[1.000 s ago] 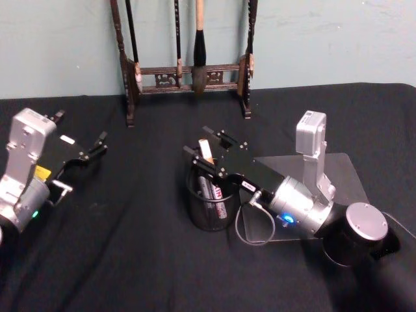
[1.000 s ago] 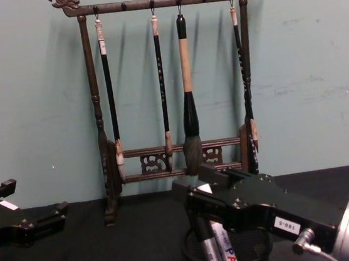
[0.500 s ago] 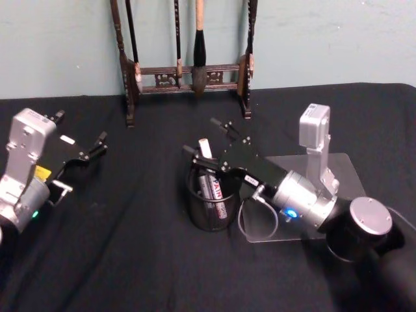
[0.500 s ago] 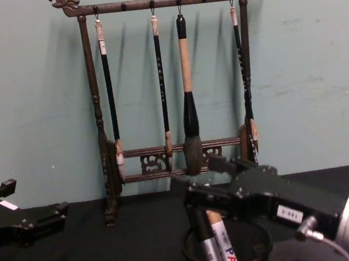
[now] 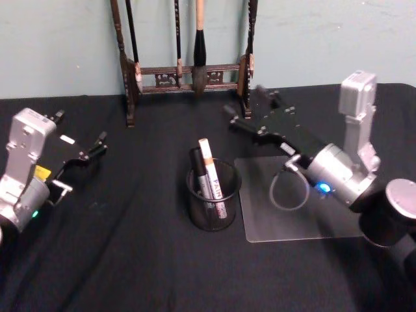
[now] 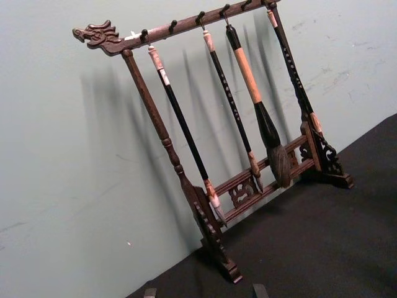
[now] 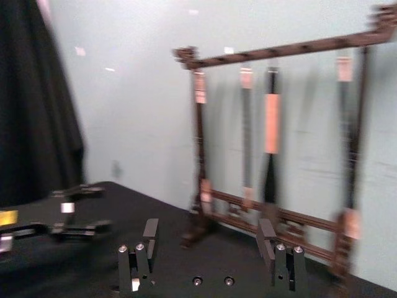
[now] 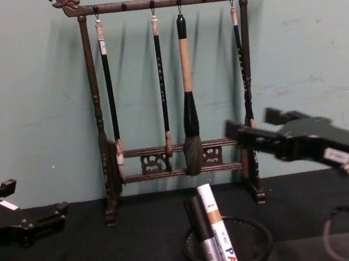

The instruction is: Pick up the water-based marker from the table and place it into the pen holder.

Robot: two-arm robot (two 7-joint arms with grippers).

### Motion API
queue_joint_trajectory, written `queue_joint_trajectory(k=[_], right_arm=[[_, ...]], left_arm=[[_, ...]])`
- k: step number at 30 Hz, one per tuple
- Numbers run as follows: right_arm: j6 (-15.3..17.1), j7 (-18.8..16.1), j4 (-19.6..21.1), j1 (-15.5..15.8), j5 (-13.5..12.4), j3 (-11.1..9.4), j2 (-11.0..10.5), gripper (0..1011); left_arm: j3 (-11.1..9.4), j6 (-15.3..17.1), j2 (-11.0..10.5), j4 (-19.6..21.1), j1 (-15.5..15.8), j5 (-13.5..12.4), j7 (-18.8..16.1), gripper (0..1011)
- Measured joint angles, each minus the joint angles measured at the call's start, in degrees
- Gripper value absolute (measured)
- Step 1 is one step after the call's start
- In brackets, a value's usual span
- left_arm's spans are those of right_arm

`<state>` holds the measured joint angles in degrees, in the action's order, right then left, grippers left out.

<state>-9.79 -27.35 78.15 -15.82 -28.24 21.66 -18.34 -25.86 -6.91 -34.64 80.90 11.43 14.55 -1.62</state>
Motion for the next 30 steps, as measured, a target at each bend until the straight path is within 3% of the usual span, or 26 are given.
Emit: queue_joint_trajectory(k=[7,11,16,21,30], right_arm=[[2.8,6.5,1.7,2.0,2.4,-3.7,-1.3,1002],[2.2,9.3,0.5,2.4,5.3,-4.8,-1.7,1002],[-1.1,12.9,-3.0,2.5,10.8,-5.1,-1.7,1002],[-3.0,14.8,-6.7,2.0,14.1,-5.3,-1.1,1002],[-3.5,15.0,-10.2,1.6,16.1,-5.5,0.1,1002]], left_arm=[[0.0,0.0,0.0,0.0,0.0,0.0,0.0,1001],[0.0,0.0,0.0,0.0,0.0,0.0,0.0,1001],[0.0,0.0,0.0,0.0,0.0,0.0,0.0,1001],[0.0,0.0,0.0,0.0,0.0,0.0,0.0,1001],[0.0,0.0,0.0,0.0,0.0,0.0,0.0,1001]])
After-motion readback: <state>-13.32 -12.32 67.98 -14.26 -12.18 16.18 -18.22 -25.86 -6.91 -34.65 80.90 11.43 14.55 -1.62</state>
